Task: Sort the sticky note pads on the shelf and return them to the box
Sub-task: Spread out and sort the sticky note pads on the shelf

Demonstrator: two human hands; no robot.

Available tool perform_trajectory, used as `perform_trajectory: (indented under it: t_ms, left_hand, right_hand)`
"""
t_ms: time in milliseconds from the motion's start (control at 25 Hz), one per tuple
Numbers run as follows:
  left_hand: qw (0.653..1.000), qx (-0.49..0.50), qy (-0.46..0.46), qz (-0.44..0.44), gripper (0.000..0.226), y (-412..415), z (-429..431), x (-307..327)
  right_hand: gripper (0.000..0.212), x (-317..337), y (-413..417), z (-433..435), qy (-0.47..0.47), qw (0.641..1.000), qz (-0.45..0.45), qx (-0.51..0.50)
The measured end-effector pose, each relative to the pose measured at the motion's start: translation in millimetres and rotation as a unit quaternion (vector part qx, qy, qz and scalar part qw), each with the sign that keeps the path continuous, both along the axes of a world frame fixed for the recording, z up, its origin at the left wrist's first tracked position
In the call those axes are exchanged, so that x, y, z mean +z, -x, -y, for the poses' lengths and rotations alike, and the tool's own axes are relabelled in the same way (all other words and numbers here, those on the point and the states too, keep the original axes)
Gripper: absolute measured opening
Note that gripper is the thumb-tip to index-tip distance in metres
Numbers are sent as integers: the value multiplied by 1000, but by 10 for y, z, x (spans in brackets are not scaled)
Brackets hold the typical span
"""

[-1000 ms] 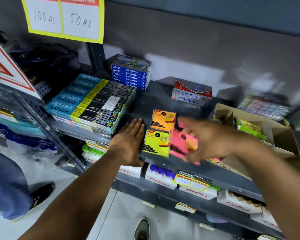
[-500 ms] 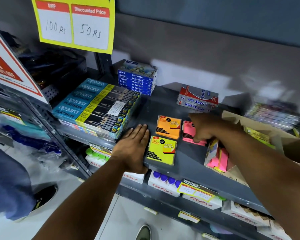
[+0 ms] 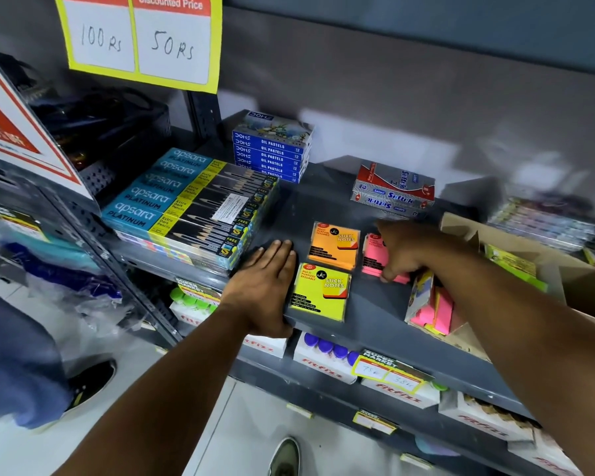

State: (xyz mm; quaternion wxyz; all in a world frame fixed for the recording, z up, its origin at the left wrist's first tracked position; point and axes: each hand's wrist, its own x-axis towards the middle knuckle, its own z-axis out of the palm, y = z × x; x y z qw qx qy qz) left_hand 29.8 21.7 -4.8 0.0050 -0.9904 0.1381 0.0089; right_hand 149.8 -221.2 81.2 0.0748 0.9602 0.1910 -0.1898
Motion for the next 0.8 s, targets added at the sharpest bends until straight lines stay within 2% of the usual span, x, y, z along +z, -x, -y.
perform_trajectory:
  t_ms: [280,400,480,600,800]
  left_hand:
    - [1000,-2,1,-7,129,3,-1,1]
    - [1000,-8,-7,-8,127,-7,-12,-6]
    - [1000,-10,-10,-7,126,-6,-9,-16]
    - [1000,-7,-11,-8,124,4,3,-7]
    - [1000,-3,-13,-9,123,14,2,13]
  right_hand:
    - [87,101,13,21,1,1000,-1,-12]
    - [90,308,-55,-15,-48,998,31,-12]
    - [97,375,-59,-147,-81,996,47,11]
    - [95,349,-5,-455,-120,990,42,62]
    - [92,164,28,-784,-79,992,37,96]
